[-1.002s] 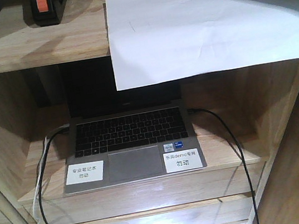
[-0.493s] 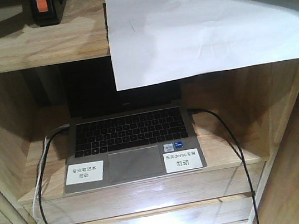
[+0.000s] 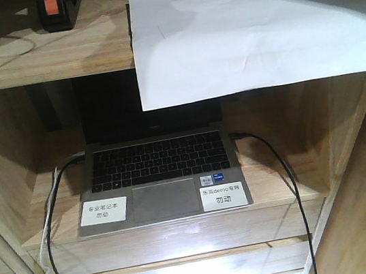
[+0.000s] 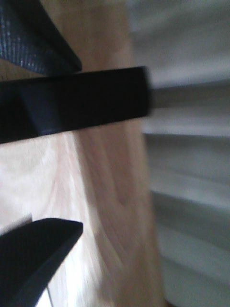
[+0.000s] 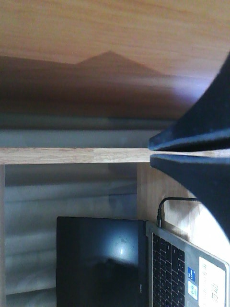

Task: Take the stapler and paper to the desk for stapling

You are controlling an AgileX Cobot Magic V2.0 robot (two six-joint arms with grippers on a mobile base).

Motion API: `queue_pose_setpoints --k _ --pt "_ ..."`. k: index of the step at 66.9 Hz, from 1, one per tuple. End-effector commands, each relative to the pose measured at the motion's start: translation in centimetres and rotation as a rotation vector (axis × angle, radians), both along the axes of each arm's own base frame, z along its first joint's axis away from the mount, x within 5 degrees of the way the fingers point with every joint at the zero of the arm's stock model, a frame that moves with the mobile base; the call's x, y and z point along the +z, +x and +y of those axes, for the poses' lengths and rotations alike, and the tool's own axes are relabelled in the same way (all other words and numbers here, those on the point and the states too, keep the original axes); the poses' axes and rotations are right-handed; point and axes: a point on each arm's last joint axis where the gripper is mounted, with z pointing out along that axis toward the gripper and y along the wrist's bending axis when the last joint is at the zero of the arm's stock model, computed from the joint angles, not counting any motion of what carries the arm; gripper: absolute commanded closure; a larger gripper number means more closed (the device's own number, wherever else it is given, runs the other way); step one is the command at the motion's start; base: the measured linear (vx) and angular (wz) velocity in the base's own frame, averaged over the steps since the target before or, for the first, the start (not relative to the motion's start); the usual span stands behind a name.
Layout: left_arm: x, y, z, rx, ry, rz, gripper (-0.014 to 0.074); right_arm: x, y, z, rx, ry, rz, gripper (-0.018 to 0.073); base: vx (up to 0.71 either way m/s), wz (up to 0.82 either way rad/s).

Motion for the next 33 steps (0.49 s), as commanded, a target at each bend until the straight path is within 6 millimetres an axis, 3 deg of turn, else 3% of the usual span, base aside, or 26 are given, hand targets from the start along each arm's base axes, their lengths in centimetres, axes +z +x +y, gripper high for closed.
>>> queue_pose_setpoints --k 1,16,33 --pt "2.6 -1.1 1.4 0.034 -0.062 -0.090 0.0022 0.6 -0.1 0.1 0.007 -0.013 -0.084 0.0568 0.00 0.00" --pt "2.2 -0.4 2.2 -0.033 -0.104 -0.061 0.0048 0.7 -0.2 0.1 0.007 -0.013 -0.085 0.0568 0.00 0.00" --pt "1.3 0.3 2.5 -0.055 -0.113 -0.016 0.0255 0.7 -0.2 0.1 0.007 -0.013 -0.085 0.0568 0.00 0.00"
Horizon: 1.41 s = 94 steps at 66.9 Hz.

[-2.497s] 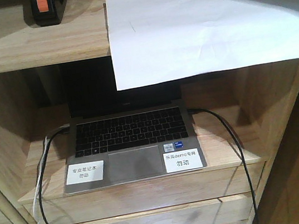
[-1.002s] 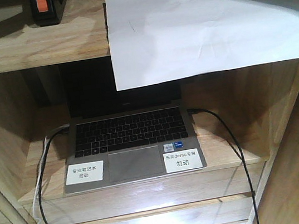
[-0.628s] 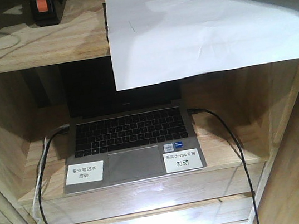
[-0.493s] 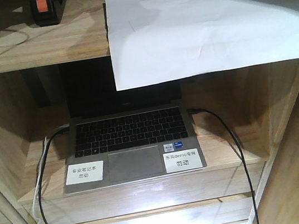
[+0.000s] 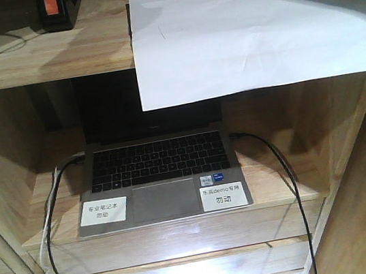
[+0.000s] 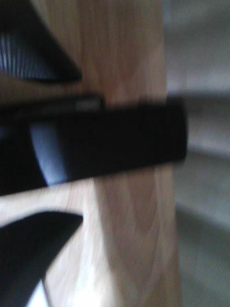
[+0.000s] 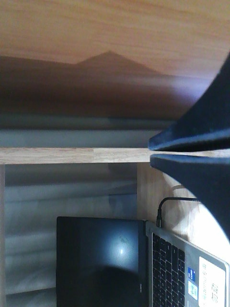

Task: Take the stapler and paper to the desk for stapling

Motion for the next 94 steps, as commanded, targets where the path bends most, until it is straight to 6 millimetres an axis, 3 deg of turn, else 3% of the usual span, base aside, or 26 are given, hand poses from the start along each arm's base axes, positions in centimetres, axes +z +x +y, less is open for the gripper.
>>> queue_pose_setpoints --k 1,9,18,33,58,77,94 --pt "2.8 -1.4 0.6 -0.002 -0.044 -0.103 0.0270 0.7 -0.2 0.1 0.007 -0.013 -0.085 0.0568 0.00 0.00" --pt "2.7 -1.4 0.6 -0.001 -0.042 -0.102 0.0425 0.7 -0.2 0.1 0.007 -0.013 -0.085 0.0568 0.00 0.00" --pt "4.1 -2.1 0.8 0.003 -0.054 -0.157 0.0606 0.7 -0.2 0.1 0.007 -0.013 -0.085 0.0568 0.00 0.00" --pt "7.9 -5.2 1.8 -0.010 -0.054 -0.278 0.0603 0.7 -0.2 0.1 0.007 -0.013 -0.085 0.0568 0.00 0.00" --pt "11.6 -11.9 1.9 -0.061 0.058 -0.359 0.0603 0.7 -0.2 0.1 0.007 -0.013 -0.086 0.0568 0.00 0.00" --pt "13.4 -16.5 1.4 -0.137 0.082 -0.399 0.0603 0.7 -0.2 0.1 0.007 -0.013 -0.086 0.0568 0.00 0.00" --pt "12.7 -19.4 2.1 -0.151 0.137 -0.368 0.0603 0.7 -0.2 0.1 0.007 -0.013 -0.086 0.0568 0.00 0.00"
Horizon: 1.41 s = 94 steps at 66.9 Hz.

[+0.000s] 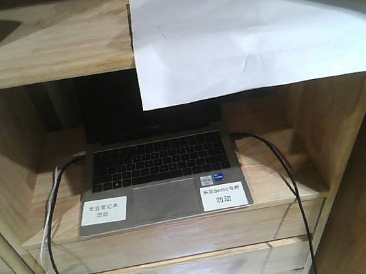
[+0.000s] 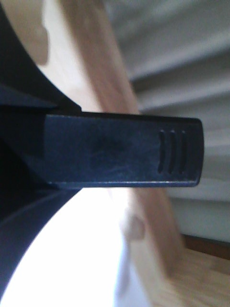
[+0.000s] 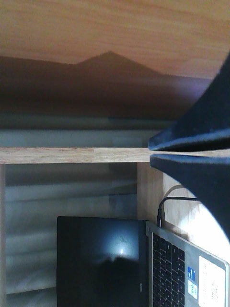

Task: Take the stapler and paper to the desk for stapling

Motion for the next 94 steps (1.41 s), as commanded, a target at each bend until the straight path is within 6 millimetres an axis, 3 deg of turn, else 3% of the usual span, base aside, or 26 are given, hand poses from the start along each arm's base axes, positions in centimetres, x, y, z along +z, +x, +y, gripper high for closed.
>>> queue_pose_setpoints --k 1,12,21,50,77,86,94 --pt "2.0 -3.1 1.4 -0.012 -0.053 -0.136 0.0603 0.7 -0.2 0.1 0.007 -0.013 -0.086 0.0568 0.00 0.00" --pt "1.0 -6.5 2.8 -0.045 -0.058 -0.138 0.0603 0.7 -0.2 0.1 0.007 -0.013 -0.086 0.0568 0.00 0.00" --pt "-1.1 -9.1 4.2 -0.057 -0.071 -0.135 0.0603 0.7 -0.2 0.1 0.007 -0.013 -0.086 0.0568 0.00 0.00" --pt "-12.2 -15.5 7.7 -0.099 -0.099 -0.135 0.0603 0.7 -0.2 0.1 0.007 -0.013 -0.086 0.0568 0.00 0.00" --pt "-22.9 -18.4 9.1 -0.121 -0.157 -0.149 0.0603 0.7 -0.2 0.1 0.007 -0.013 -0.086 0.0568 0.00 0.00" --pt "-25.4 -19.0 9.5 -0.124 -0.178 -0.175 0.0603 0.7 -0.2 0.1 0.007 -0.013 -0.086 0.0568 0.00 0.00" --pt "-26.1 -19.3 9.6 -0.129 -0.210 -0.192 0.0603 0.7 -0.2 0.1 0.007 -0.013 -0.086 0.0568 0.00 0.00"
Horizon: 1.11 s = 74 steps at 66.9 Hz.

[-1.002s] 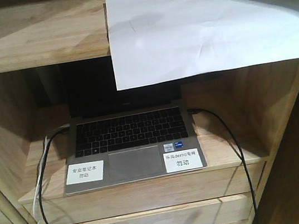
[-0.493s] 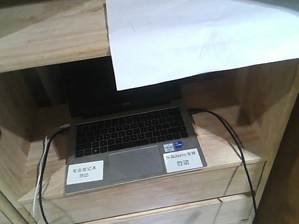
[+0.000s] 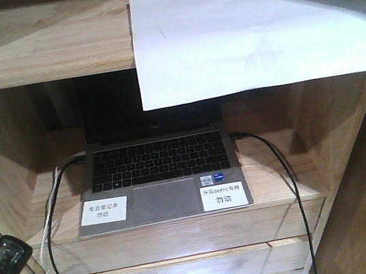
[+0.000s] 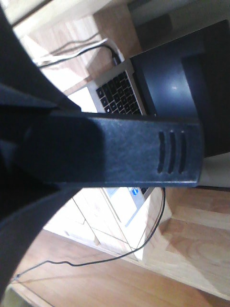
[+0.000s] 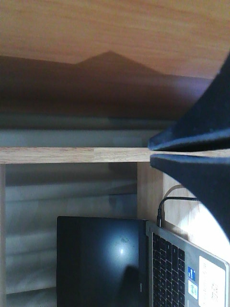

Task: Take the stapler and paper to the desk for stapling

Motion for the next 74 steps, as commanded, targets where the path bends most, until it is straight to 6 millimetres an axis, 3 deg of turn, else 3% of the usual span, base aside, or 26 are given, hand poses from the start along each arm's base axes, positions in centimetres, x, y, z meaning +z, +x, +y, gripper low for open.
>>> queue_pose_setpoints --k 1,74 --pt "1.92 -0.08 -0.10 -0.008 -0.123 -0.139 0.0603 0.66 -0.16 0.07 0.007 -0.013 -0.086 0.0568 0.00 0.00" --pt "1.90 -0.12 -0.07 -0.007 -0.122 -0.139 0.0603 0.65 -0.15 0.07 0.007 -0.016 -0.084 0.0568 0.00 0.00"
